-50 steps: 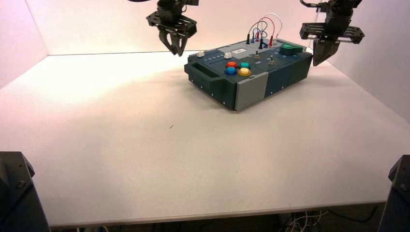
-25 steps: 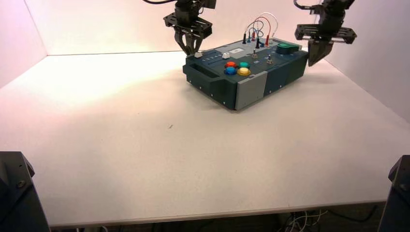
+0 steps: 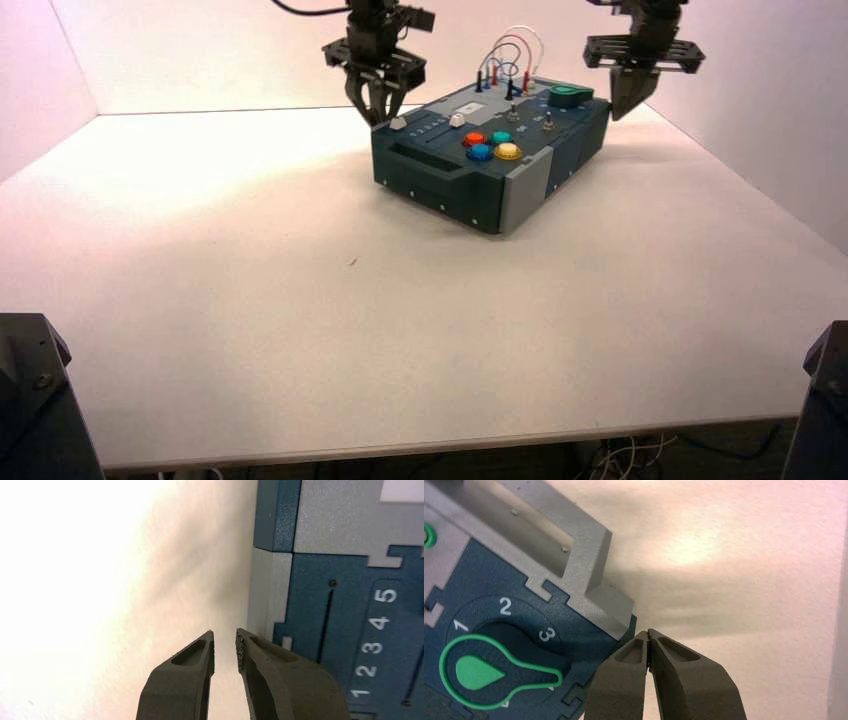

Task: Rotate the box counterclockwise.

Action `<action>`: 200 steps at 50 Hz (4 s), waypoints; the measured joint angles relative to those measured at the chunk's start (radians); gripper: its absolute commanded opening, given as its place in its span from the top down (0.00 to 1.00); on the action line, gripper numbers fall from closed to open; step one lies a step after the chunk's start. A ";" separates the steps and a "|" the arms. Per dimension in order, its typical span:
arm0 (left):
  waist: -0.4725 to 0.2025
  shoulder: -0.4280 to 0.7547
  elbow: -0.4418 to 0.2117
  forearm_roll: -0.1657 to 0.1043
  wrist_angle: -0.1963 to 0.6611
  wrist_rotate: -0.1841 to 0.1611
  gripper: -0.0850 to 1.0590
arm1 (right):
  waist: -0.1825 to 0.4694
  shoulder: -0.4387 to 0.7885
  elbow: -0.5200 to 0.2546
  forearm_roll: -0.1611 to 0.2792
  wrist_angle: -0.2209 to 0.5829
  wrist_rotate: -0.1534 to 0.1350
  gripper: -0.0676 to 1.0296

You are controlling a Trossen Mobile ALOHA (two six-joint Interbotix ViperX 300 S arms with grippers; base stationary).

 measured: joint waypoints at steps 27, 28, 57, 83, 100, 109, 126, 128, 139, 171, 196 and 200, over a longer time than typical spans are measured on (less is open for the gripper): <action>-0.003 -0.140 0.235 -0.023 -0.078 -0.023 0.68 | 0.106 0.063 -0.107 0.008 0.066 0.000 0.96; -0.003 -0.146 0.241 -0.025 -0.081 -0.023 0.68 | 0.109 0.064 -0.112 0.008 0.069 0.000 0.96; -0.003 -0.192 0.308 -0.040 -0.109 -0.021 0.68 | 0.176 0.124 -0.219 0.011 0.144 0.000 0.96; 0.061 -0.295 0.351 -0.048 -0.189 -0.034 0.69 | 0.268 0.135 -0.249 0.026 0.161 -0.002 0.96; 0.144 -0.420 0.351 -0.037 -0.127 -0.026 0.69 | 0.290 0.097 -0.244 -0.026 0.212 -0.002 0.96; 0.135 -0.525 0.388 -0.040 -0.097 -0.021 0.69 | 0.290 -0.026 -0.160 -0.100 0.222 -0.002 0.96; 0.130 -0.788 0.552 -0.086 -0.153 -0.023 0.54 | 0.321 -0.367 0.192 -0.121 0.101 -0.026 0.94; 0.130 -0.818 0.575 -0.089 -0.163 -0.021 0.50 | 0.330 -0.405 0.232 -0.121 0.084 -0.028 0.90; 0.117 -0.922 0.704 -0.098 -0.209 -0.023 0.40 | 0.460 -0.750 0.518 -0.100 -0.023 -0.029 0.44; -0.014 -0.922 0.787 -0.101 -0.230 0.003 0.38 | 0.588 -1.221 0.951 -0.057 -0.160 -0.037 0.28; -0.018 -0.870 0.788 -0.098 -0.236 0.006 0.39 | 0.588 -1.226 1.051 -0.038 -0.245 -0.035 0.28; -0.020 -0.861 0.787 -0.098 -0.235 0.008 0.38 | 0.588 -1.230 1.049 -0.038 -0.245 -0.035 0.28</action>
